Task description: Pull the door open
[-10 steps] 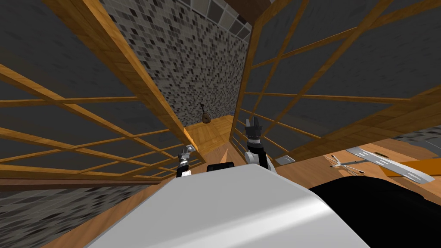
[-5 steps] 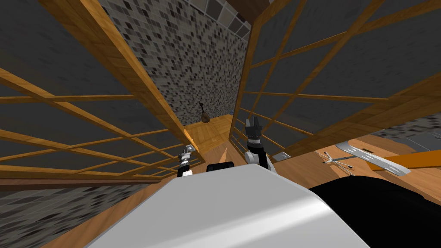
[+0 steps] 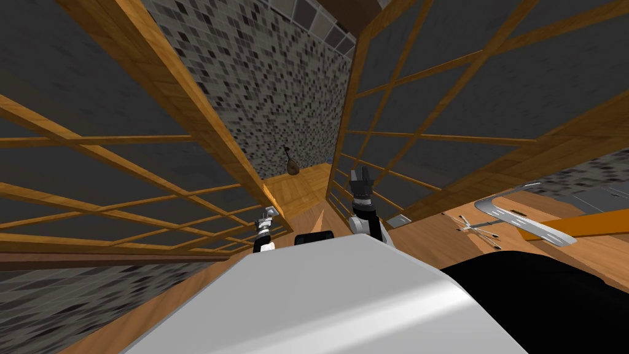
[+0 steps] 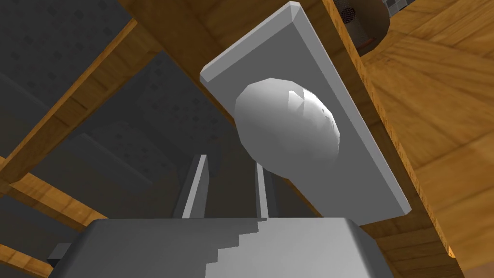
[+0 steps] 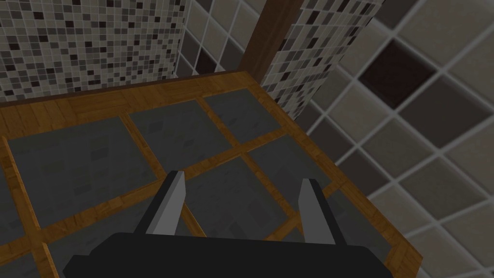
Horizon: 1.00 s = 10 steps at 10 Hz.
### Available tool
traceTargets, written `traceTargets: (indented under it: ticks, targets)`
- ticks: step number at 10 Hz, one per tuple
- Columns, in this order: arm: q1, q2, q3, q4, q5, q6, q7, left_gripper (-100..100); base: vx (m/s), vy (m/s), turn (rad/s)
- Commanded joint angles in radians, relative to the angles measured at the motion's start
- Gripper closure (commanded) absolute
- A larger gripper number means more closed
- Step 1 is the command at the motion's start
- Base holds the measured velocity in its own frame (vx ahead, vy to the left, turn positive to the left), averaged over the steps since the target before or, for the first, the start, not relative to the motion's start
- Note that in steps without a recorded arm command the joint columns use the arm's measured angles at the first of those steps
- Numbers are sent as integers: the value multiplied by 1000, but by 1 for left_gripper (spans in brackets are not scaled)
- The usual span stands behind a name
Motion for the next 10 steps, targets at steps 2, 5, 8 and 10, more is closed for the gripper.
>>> traceTargets:
  ticks: [2,5,8,10]
  targets:
    - [-23,-20,-29,6,12,-10,40,-100,-32,0,-38]
    - [-25,-24,-45,2,53,-8,108,-100,-44,11,-41]
    - [-26,-25,-53,0,73,-7,164,-100,-37,4,-19]
    - [-27,-27,-61,-1,92,-6,201,-100,-55,5,-32]
